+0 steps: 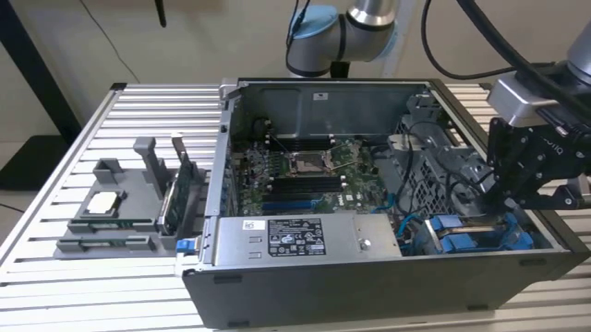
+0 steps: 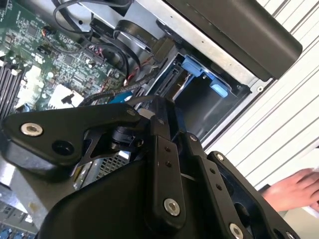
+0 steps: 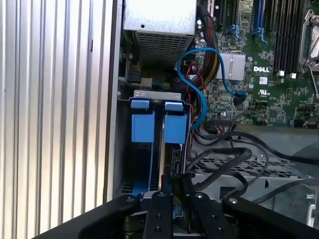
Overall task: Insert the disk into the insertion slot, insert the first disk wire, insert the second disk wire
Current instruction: 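Insert the first disk wire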
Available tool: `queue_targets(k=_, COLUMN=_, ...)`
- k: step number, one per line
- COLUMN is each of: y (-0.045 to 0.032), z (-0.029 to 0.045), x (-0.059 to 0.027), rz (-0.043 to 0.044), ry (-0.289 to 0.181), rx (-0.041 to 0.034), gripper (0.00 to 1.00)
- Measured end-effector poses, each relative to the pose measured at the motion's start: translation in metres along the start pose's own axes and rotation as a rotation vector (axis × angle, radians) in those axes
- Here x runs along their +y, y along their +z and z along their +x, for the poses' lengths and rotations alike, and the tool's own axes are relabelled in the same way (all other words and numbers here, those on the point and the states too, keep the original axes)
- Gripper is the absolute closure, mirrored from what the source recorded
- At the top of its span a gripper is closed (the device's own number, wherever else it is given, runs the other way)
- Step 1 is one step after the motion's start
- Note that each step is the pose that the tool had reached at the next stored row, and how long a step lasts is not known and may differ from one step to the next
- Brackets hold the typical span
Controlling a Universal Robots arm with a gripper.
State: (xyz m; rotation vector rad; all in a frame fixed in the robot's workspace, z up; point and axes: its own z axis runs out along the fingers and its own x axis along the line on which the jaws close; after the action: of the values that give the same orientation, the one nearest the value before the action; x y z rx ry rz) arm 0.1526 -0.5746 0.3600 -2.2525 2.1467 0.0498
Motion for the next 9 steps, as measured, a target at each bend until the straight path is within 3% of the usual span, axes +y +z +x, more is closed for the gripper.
queue_targets(k=4, y=0.0019, z=0.0002, x=-0.0001, rz=0.0182, ry=-0.001, rx=-0.0008, gripper=0.81)
queue_targets(k=9, y=0.0037, z=0.0003, x=0.0000, rz=0.0225, ry=-0.001, rx=-0.0009, gripper=0.81)
